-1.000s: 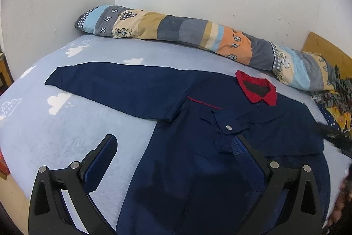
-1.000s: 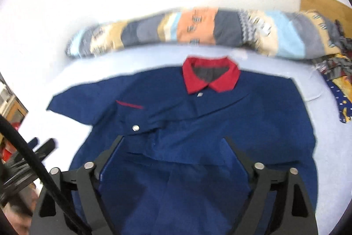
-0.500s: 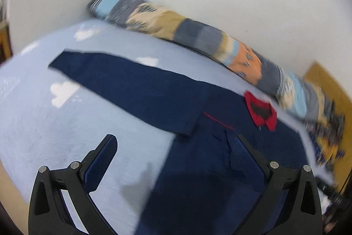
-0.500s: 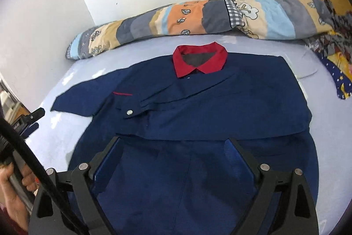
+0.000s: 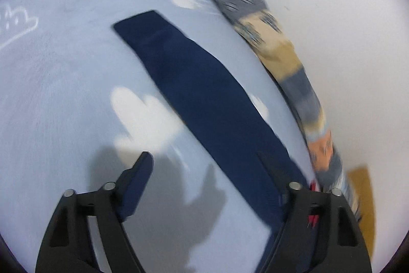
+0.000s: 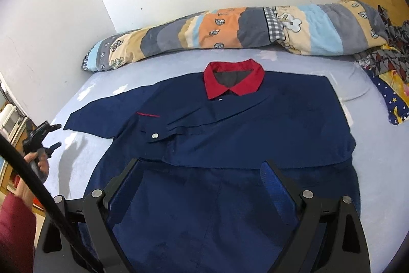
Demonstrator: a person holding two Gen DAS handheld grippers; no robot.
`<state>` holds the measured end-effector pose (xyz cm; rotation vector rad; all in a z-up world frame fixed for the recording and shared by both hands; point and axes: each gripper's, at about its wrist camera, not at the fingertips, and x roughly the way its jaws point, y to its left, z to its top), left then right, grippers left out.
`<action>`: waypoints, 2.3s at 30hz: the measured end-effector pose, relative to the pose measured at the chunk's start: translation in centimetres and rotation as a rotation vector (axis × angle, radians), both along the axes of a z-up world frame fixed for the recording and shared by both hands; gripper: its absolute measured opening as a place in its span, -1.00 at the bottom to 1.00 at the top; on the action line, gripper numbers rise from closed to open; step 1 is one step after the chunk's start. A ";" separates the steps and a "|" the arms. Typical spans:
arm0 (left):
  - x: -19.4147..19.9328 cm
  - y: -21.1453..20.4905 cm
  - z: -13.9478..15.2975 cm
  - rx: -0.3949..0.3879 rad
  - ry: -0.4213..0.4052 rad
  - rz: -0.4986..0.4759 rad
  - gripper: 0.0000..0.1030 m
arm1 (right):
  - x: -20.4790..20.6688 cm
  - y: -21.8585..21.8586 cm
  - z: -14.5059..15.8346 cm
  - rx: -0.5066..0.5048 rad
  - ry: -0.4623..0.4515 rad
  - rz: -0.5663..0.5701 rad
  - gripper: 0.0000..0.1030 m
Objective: Fold large clothes
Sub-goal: 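Reach the left tool to the other sleeve cuff and grasp it, then lift the sleeve and fold it across the jacket front with the left tool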
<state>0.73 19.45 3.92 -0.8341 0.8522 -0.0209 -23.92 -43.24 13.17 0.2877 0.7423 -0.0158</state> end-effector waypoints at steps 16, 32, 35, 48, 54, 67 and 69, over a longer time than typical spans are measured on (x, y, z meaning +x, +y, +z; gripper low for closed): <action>11.2 8.7 -6.1 -0.216 -0.198 0.257 0.35 | 2.6 1.7 -2.4 -0.054 0.050 0.013 0.86; 10.2 2.0 5.9 -0.121 -0.322 0.045 -0.96 | 1.1 -3.4 -1.1 0.010 0.015 -0.148 0.86; 9.3 -1.1 11.0 -0.117 -0.371 -0.015 -0.96 | -0.4 -4.8 0.2 0.000 -0.026 -0.200 0.86; 2.9 -22.4 30.4 -0.033 -0.537 -0.342 -0.96 | -8.0 -12.3 3.5 -0.001 -0.168 -0.412 0.86; -0.4 -35.0 31.5 0.064 -0.539 -0.504 -0.96 | -11.5 -15.6 4.7 0.039 -0.236 -0.493 0.86; -8.9 -61.2 11.4 0.191 -0.270 -0.895 -0.88 | -14.4 -17.9 6.2 0.059 -0.311 -0.562 0.86; -11.6 -64.0 6.9 0.245 -0.211 -0.935 -0.81 | -14.3 -17.8 6.2 0.049 -0.307 -0.560 0.86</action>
